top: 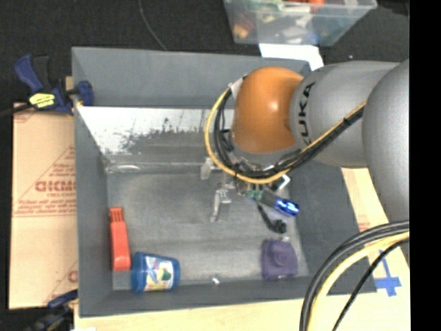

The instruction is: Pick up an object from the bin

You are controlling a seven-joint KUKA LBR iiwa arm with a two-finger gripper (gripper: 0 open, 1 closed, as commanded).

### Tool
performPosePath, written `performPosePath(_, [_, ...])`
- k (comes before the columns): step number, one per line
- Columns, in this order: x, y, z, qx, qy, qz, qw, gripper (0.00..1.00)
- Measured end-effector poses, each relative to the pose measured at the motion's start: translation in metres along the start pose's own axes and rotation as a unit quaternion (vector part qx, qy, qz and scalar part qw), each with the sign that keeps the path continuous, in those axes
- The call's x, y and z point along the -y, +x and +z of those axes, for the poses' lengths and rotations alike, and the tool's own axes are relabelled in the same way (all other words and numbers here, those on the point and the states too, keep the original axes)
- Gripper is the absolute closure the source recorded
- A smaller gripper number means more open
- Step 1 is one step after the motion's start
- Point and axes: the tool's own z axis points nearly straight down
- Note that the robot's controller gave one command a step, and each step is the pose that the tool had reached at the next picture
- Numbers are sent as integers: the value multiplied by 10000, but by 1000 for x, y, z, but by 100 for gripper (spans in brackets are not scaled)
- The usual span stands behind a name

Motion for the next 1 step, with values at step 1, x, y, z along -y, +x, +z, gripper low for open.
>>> performPosePath(1, [94,-46,64,19,17,-18,10000,0])
